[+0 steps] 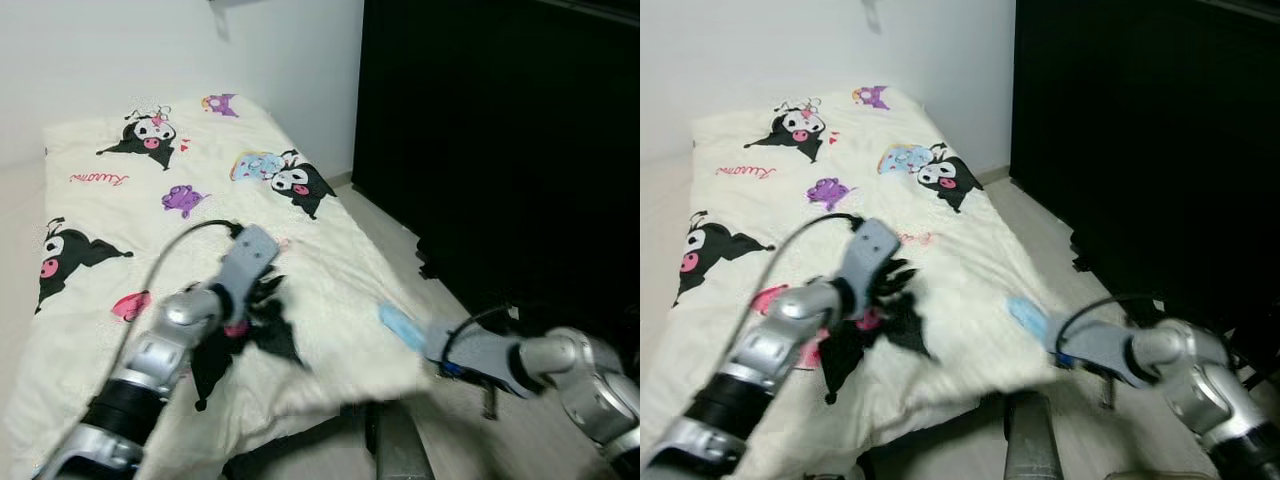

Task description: Clean up the room

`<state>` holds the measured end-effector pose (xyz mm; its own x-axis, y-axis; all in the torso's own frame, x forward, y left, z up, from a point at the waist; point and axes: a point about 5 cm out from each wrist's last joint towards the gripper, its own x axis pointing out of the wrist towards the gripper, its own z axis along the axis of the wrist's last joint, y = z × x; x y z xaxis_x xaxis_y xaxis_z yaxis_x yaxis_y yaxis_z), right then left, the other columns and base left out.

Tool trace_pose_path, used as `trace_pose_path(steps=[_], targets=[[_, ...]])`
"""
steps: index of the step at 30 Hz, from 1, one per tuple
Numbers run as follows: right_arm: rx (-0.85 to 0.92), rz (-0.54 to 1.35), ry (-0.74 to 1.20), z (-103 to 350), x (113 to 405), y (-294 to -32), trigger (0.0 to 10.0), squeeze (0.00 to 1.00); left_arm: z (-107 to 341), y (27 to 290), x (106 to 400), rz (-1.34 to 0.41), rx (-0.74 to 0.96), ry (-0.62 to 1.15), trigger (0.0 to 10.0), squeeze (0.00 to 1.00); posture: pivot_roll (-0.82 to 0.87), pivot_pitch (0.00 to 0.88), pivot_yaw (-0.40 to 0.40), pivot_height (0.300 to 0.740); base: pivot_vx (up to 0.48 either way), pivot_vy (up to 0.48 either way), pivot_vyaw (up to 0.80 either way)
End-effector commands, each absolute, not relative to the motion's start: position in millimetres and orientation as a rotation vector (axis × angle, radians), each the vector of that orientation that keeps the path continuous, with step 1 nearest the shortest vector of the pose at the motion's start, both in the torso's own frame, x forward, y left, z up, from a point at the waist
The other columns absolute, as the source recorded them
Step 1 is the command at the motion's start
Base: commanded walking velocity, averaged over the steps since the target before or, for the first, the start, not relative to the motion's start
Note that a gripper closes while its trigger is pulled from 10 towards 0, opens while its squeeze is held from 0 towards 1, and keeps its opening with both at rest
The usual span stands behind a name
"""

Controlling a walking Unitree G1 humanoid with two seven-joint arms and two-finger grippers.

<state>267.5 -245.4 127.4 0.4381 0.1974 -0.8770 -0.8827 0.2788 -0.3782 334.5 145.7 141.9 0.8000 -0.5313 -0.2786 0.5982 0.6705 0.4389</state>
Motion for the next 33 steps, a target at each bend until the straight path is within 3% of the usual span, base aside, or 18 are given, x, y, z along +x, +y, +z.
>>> trace_pose_path(steps=[1,2,10,11,12,13,14,15,21,28,33], targets=[[-1.039,0.872,0.816,125,266,-239,0.0,0.00,131,142,329,-0.684,0.579,0.177,10.0,1.00,-0.21,0.110,0.050,0.548,0.000,0.000,0.00],[-1.038,0.868,0.820,125,265,-239,0.0,0.00,129,143,325,-0.723,0.620,0.203,10.0,0.00,-0.21,0.112,0.051,0.548,0.000,0.000,0.00],[-1.036,0.842,0.839,120,264,-241,0.0,0.00,134,153,319,-0.783,0.748,0.249,10.0,0.00,-0.21,0.114,0.052,0.548,0.000,0.000,0.00],[-1.044,0.808,0.839,116,266,-243,1.0,0.00,137,155,321,-0.763,0.751,0.242,10.0,0.00,-0.21,0.114,0.050,0.548,0.000,0.000,0.00],[-1.043,0.755,0.835,113,270,-246,10.0,0.00,140,158,323,-0.736,0.751,0.233,10.0,0.00,-0.21,0.114,0.050,0.548,0.000,0.000,0.00],[-1.043,0.755,0.835,113,270,-246,10.0,0.00,140,158,323,-0.736,0.751,0.233,10.0,0.00,-0.21,0.114,0.050,0.548,0.000,0.000,0.00],[-1.047,0.716,0.838,109,272,-248,10.0,0.73,142,160,324,-0.709,0.753,0.227,10.0,0.00,-0.21,0.114,0.050,0.548,0.000,0.000,0.00],[-1.052,0.672,0.841,106,274,-252,10.0,0.96,143,162,326,-0.685,0.758,0.223,10.0,0.00,-0.21,0.114,0.050,0.548,0.000,0.000,0.00],[-1.014,0.706,0.924,99,262,-253,10.0,1.00,144,171,327,-0.604,0.747,0.245,10.0,0.00,-0.21,0.115,0.054,0.548,0.000,0.000,0.00],[-0.876,0.874,0.905,95,248,-230,10.0,1.00,147,186,329,-0.517,0.728,0.277,10.0,0.00,-0.21,0.114,0.055,0.548,0.000,0.000,0.00],[-0.912,0.855,0.894,93,251,-229,10.0,1.00,148,200,331,-0.418,0.633,0.307,10.0,0.00,-0.21,0.114,0.061,0.548,0.000,0.000,0.00]])
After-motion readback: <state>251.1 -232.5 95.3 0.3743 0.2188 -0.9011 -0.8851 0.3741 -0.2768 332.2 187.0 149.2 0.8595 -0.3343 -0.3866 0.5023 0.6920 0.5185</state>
